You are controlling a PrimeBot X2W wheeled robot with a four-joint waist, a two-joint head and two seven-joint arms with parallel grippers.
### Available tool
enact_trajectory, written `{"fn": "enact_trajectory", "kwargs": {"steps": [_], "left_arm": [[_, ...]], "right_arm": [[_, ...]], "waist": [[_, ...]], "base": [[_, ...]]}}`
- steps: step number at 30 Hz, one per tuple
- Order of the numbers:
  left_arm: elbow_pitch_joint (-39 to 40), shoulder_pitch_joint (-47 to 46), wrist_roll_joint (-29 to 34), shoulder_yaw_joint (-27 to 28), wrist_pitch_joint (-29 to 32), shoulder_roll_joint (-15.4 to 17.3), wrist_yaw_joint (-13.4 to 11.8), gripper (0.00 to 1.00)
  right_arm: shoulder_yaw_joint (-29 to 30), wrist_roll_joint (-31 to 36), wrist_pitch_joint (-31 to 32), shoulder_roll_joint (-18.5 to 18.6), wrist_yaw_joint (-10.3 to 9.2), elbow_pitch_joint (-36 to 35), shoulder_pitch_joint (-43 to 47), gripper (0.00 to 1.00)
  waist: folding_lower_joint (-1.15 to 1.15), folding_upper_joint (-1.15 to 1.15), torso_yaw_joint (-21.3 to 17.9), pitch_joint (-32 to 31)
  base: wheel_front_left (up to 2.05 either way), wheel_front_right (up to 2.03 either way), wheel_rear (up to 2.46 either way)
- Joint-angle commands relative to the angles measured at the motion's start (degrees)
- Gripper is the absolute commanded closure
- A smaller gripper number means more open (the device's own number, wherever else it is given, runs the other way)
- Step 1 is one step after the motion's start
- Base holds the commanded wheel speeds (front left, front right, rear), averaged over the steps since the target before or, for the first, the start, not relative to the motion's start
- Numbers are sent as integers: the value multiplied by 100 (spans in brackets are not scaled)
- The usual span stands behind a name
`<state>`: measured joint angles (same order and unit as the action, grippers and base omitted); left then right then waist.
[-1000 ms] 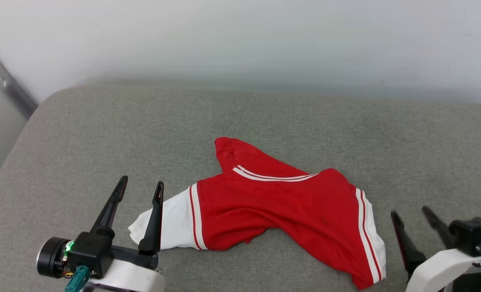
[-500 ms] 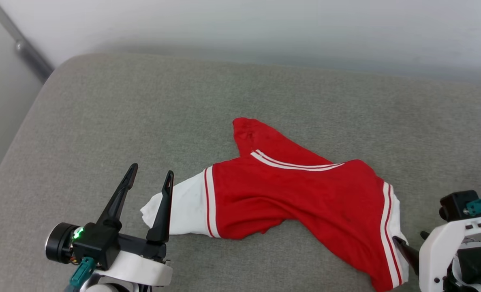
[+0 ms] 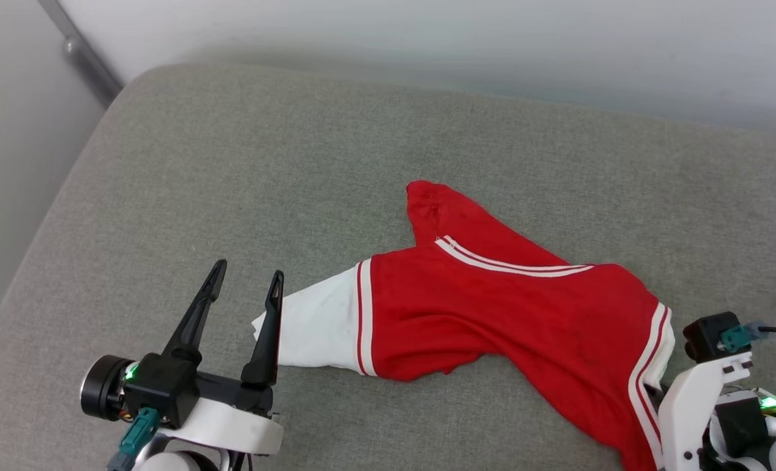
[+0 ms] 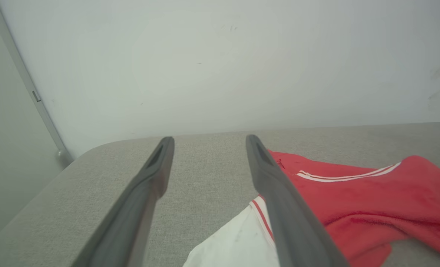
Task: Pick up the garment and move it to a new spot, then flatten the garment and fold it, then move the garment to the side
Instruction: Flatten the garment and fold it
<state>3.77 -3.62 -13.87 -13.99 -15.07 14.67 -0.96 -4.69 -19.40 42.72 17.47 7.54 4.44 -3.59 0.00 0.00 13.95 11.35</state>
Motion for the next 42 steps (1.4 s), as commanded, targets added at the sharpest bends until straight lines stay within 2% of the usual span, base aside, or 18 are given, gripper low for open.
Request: {"fn": "enact_trajectory", "kwargs": {"steps": [1, 5, 12, 15, 20, 21, 22, 23, 27, 31, 38, 42], "left_arm": [[-32, 81, 36, 45, -14, -41, 40, 0], [-73, 129, 73, 135, -14, -113, 99, 0], [-98, 229, 140, 267, -14, -218, 204, 0], [-115, 227, 175, 289, -14, -270, 264, 0], [-167, 117, 222, 322, -14, -359, 353, 0], [-182, 102, 240, 325, -14, -369, 382, 0], [-203, 93, 255, 321, -14, -373, 398, 0], [-227, 87, 268, 320, -14, -374, 415, 0], [-271, 68, 311, 376, -15, -411, 450, 0], [-323, 96, 334, 421, -15, -421, 495, 0], [-461, 214, 158, 439, -14, -464, 608, 0], [-554, 216, -59, 323, 152, -402, 699, 0]], "right_arm": [[28, 166, -57, 115, -12, 143, 97, 100], [307, 371, -239, 266, -9, -186, 110, 100], [1012, 919, 5, 769, -8, -801, 446, 100], [1349, 1065, 119, 804, -8, -837, 624, 100], [1849, 1591, 10, 570, -8, -480, 709, 100], [1940, 1740, -55, 507, -8, -383, 679, 95], [2033, 1901, -143, 458, -9, -277, 635, 13], [2101, 2062, -227, 401, -8, -171, 598, 0], [2087, 2327, -658, 173, -8, 76, 465, 0], [2087, 2387, -1179, 29, -8, 35, 282, 0], [1982, 1863, -2237, -333, -8, -647, 215, 0], [2073, 1357, -2922, -755, -9, -1200, 315, 0]], "waist": [[0, 0, -76, -101], [0, 0, -219, -291], [0, 0, -450, -446], [0, 0, -506, -396], [0, 0, -547, -254], [0, 0, -551, -231], [0, 0, -556, -212], [0, 0, -560, -198], [0, 0, -614, -188], [0, 0, -741, -270], [0, 0, -1005, -489], [0, 0, -1156, -537]], "base": [[0, 0, 0], [0, 0, 0], [0, 0, 0], [0, 0, 0], [0, 0, 0], [0, 0, 0], [0, 0, 0], [0, 0, 0], [0, 0, 0], [0, 0, 0], [0, 0, 0], [0, 0, 0]]}}
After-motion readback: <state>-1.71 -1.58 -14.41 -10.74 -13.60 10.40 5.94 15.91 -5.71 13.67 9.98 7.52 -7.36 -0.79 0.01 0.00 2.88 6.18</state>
